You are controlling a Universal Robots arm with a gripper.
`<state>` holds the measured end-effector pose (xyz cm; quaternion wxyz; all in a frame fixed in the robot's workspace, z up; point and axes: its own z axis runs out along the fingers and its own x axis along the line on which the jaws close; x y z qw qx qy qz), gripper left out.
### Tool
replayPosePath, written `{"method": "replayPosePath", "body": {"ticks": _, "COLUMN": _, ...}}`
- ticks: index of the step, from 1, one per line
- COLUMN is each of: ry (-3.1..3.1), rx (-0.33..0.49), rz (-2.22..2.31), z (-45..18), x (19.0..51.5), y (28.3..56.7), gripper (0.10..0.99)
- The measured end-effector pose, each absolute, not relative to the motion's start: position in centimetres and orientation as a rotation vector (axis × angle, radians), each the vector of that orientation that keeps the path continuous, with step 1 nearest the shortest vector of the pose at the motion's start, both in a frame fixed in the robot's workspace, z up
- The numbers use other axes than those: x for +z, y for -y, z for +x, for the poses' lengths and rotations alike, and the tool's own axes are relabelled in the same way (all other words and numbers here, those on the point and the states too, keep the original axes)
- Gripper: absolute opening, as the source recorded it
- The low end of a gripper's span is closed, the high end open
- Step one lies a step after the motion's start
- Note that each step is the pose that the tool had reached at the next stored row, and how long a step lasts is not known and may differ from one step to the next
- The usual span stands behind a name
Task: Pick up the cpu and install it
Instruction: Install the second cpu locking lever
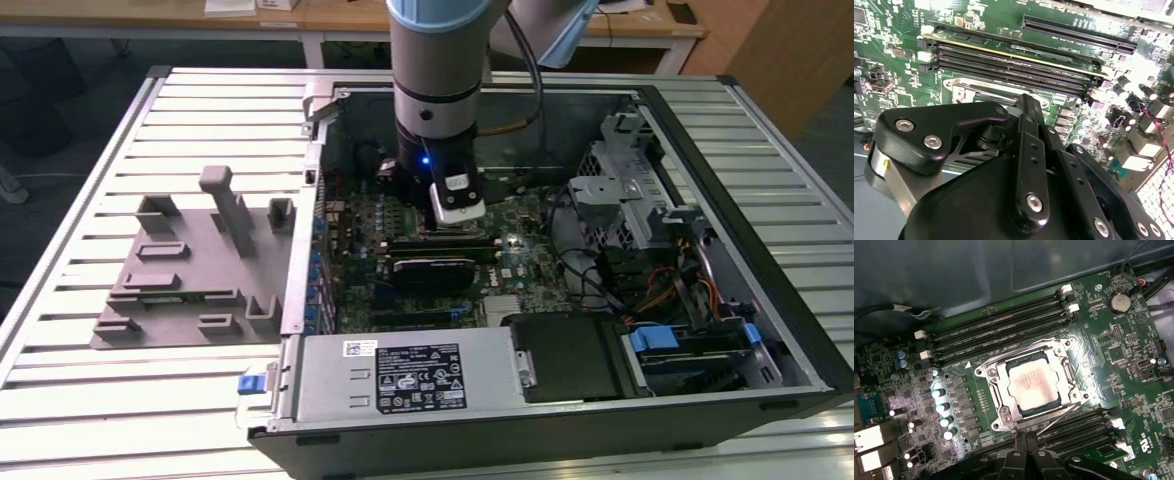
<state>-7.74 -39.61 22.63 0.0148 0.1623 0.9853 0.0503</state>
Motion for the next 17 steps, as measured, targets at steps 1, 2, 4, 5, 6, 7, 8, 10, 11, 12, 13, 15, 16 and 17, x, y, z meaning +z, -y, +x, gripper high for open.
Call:
{"method": "replayPosePath", "body": {"ticks": 1, "ry": -3.067, "rx": 0.156, "rz": 0.505, "z": -7.8, "x": 22.6, "y": 39.7, "gripper": 0.106}}
{"method": "replayPosePath", "body": {"ticks": 2, "ry": -3.067, "rx": 0.156, "rz": 0.505, "z": -7.8, "x": 22.6, "y": 39.8, "gripper": 0.106}}
{"method": "replayPosePath", "body": {"ticks": 4, "ry": -3.067, "rx": 0.157, "rz": 0.505, "z": -7.8, "x": 22.6, "y": 40.1, "gripper": 0.106}}
{"method": "replayPosePath", "body": {"ticks": 5, "ry": -3.067, "rx": 0.159, "rz": 0.505, "z": -7.8, "x": 22.5, "y": 40.2, "gripper": 0.106}}
{"method": "replayPosePath", "body": {"ticks": 6, "ry": -3.067, "rx": 0.161, "rz": 0.505, "z": -7.8, "x": 22.5, "y": 40.4, "gripper": 0.106}}
{"method": "replayPosePath", "body": {"ticks": 7, "ry": -3.067, "rx": 0.165, "rz": 0.505, "z": -7.8, "x": 22.5, "y": 40.5, "gripper": 0.106}}
{"method": "replayPosePath", "body": {"ticks": 8, "ry": -3.068, "rx": 0.172, "rz": 0.506, "z": -7.9, "x": 22.5, "y": 40.6, "gripper": 0.106}}
{"method": "replayPosePath", "body": {"ticks": 10, "ry": -3.068, "rx": 0.188, "rz": 0.506, "z": -7.9, "x": 22.4, "y": 40.8, "gripper": 0.106}}
{"method": "replayPosePath", "body": {"ticks": 11, "ry": -3.069, "rx": 0.198, "rz": 0.507, "z": -7.9, "x": 22.3, "y": 40.8, "gripper": 0.106}}
{"method": "replayPosePath", "body": {"ticks": 12, "ry": -3.069, "rx": 0.209, "rz": 0.507, "z": -7.9, "x": 22.3, "y": 40.9, "gripper": 0.106}}
{"method": "replayPosePath", "body": {"ticks": 13, "ry": -3.070, "rx": 0.223, "rz": 0.507, "z": -8.0, "x": 22.3, "y": 40.9, "gripper": 0.106}}
{"method": "replayPosePath", "body": {"ticks": 15, "ry": -3.070, "rx": 0.251, "rz": 0.508, "z": -8.0, "x": 22.2, "y": 40.9, "gripper": 0.106}}
{"method": "replayPosePath", "body": {"ticks": 16, "ry": -3.071, "rx": 0.264, "rz": 0.508, "z": -8.0, "x": 22.2, "y": 40.9, "gripper": 0.106}}
{"method": "replayPosePath", "body": {"ticks": 17, "ry": -3.071, "rx": 0.272, "rz": 0.508, "z": -8.1, "x": 22.2, "y": 40.9, "gripper": 0.106}}
